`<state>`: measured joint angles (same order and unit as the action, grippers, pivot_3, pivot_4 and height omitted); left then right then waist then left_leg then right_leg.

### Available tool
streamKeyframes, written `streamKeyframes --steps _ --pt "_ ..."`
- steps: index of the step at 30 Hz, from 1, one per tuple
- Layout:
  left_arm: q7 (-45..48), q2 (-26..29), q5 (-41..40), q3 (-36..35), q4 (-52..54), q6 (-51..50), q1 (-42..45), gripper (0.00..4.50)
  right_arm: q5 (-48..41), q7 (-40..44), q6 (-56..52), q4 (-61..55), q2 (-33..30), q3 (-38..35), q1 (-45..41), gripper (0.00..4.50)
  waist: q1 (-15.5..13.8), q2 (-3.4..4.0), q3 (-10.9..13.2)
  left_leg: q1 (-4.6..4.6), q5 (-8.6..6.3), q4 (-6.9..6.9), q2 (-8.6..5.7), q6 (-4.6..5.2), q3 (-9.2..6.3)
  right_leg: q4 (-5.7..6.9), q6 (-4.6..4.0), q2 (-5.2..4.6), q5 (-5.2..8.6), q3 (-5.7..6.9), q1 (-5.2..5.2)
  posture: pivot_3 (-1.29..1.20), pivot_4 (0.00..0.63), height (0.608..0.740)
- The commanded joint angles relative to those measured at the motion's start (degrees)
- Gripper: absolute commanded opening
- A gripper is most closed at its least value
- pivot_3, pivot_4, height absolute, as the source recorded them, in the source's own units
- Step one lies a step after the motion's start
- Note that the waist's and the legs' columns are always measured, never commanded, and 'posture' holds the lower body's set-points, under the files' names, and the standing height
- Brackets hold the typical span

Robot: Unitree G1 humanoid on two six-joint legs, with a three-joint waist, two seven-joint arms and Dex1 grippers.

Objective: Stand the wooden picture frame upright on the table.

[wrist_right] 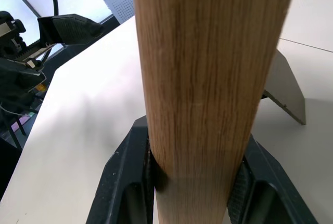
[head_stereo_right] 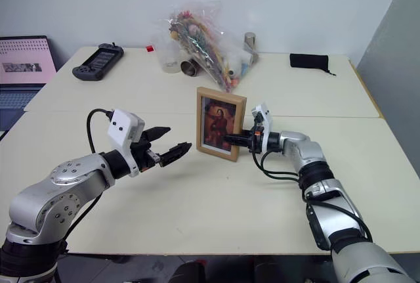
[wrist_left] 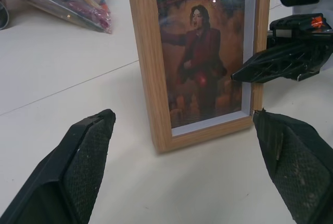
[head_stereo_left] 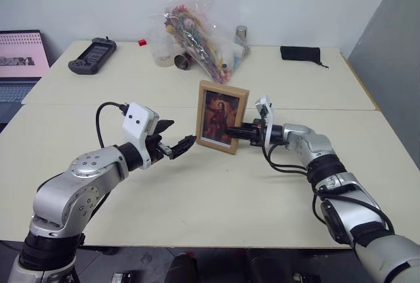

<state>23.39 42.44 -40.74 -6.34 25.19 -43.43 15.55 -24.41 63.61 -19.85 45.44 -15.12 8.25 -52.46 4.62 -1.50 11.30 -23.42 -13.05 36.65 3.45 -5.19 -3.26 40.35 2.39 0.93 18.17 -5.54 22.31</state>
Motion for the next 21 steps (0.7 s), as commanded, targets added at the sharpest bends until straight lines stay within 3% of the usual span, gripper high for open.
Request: streamKeyframes --steps 1,4,5,7,12,16,21 --pt "0.90 -0.07 1.38 -1.99 0.94 0.91 -0.16 4.50 2.25 1.42 1.27 -0.48 -0.23 -0.80 1.08 1.32 0.01 0.00 0.00 0.00 0.00 0.00 0.00 0.00 0.00 0.00 0.01 0.00 -0.01 0.00 0.00 0.00 0.150 0.740" --pt "1.34 -0.58 2.30 -1.72 0.39 1.21 -0.15 4.50 3.50 2.11 1.73 -1.61 -0.56 -0.53 2.54 1.32 0.01 0.00 0.00 0.01 0.00 0.02 0.00 0.00 0.00 0.00 0.02 0.00 -0.01 0.00 -0.02 0.00 0.150 0.740" --pt "1.58 -0.79 2.71 -1.55 0.12 1.42 -0.23 4.50 3.52 2.02 1.38 -1.68 -0.57 -0.79 2.85 2.02 -0.01 -0.01 -0.01 0.02 0.00 0.01 0.00 0.00 0.00 0.00 0.02 0.00 -0.01 0.00 -0.03 0.00 0.150 0.740" --pt "2.07 -1.13 3.51 -1.27 -0.24 1.73 -0.36 4.50 3.86 2.08 0.97 -1.85 -0.58 -1.30 3.25 2.54 -0.04 0.00 0.00 0.01 0.00 0.01 -0.01 0.00 -0.02 -0.03 0.02 0.00 -0.01 0.01 -0.04 0.00 0.150 0.740" --pt "3.61 -2.27 5.16 -0.59 -3.43 2.35 2.23 4.50 4.92 2.33 0.55 -6.39 -3.92 -2.37 6.37 3.52 0.00 0.00 0.00 0.01 0.00 0.00 -0.01 0.00 -0.01 -0.03 0.02 0.00 -0.01 0.01 -0.02 0.00 0.150 0.740" --pt "5.55 -3.17 7.13 0.86 -7.11 3.60 4.76 4.50 4.23 4.67 -3.47 -18.86 -11.17 -2.68 13.75 4.43 -1.28 0.00 0.00 -0.01 0.00 0.00 -0.03 0.00 -0.03 -0.07 0.02 -0.01 -0.01 0.03 -0.04 0.00 0.150 0.740" --pt "11.06 -0.69 6.83 -0.29 -13.85 2.66 8.32 4.50 0.47 0.97 -11.54 -40.71 -20.55 -9.10 23.83 4.47 -1.53 0.05 0.03 -0.09 0.00 -0.03 -0.03 0.00 -0.04 -0.18 0.03 -0.01 -0.01 0.05 -0.02 0.00 0.150 0.740"
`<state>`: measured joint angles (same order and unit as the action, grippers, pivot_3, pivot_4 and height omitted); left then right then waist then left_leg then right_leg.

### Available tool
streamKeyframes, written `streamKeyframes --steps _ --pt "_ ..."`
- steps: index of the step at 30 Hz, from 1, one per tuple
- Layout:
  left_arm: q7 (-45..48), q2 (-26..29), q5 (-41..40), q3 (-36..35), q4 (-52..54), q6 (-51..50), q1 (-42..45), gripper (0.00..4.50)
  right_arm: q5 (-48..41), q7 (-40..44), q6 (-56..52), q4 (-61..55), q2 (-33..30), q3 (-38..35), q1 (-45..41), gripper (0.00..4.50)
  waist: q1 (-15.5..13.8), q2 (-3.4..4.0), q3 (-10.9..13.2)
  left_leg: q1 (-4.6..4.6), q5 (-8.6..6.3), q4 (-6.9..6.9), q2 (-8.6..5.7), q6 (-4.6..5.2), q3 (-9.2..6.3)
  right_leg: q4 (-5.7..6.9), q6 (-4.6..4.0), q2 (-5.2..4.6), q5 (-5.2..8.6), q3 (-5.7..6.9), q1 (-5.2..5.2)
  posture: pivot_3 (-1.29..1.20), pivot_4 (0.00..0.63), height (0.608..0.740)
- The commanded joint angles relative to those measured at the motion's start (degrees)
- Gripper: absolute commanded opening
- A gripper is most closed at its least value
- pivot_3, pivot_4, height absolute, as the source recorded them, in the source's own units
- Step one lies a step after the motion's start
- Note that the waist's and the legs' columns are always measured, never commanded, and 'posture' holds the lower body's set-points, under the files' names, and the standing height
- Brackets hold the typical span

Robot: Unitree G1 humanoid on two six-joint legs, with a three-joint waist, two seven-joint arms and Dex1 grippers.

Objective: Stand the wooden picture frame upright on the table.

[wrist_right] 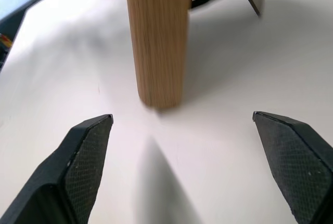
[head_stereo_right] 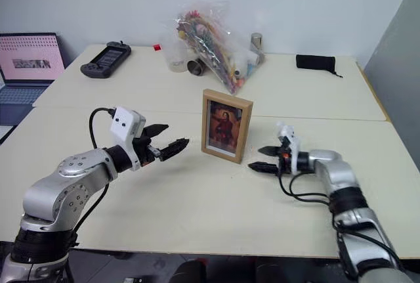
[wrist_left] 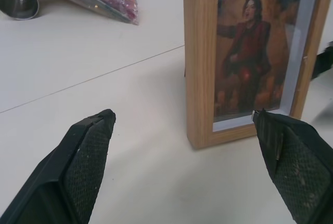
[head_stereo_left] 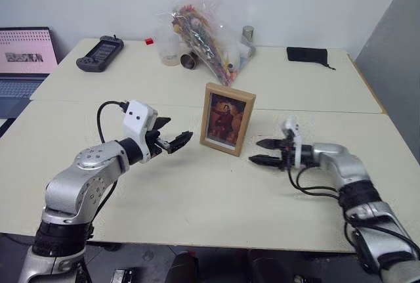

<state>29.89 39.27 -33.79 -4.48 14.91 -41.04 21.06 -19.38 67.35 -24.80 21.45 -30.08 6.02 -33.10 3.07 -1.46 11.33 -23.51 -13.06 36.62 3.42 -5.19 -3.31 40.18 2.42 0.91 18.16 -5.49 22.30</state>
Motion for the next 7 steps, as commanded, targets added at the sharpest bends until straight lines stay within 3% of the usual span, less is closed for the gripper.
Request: streamKeyframes --steps 1,7 --pt "5.92 3.12 -0.42 -2.48 -4.81 -0.07 3.40 4.50 -6.10 -4.09 -9.08 -21.09 -6.48 -8.51 5.85 4.47 -0.04 0.03 0.02 0.01 0.00 0.00 0.03 0.00 0.01 -0.04 0.00 0.02 0.00 -0.02 0.00 0.00 0.150 0.740" --pt "12.20 5.63 -0.77 -3.23 -11.34 -1.26 7.19 4.50 -11.22 -13.05 -18.13 -36.67 -6.08 -12.27 9.01 4.47 0.76 0.05 0.03 0.10 0.00 -0.13 0.09 0.00 0.04 -0.10 0.03 0.08 0.01 -0.05 -0.01 0.00 0.150 0.740"
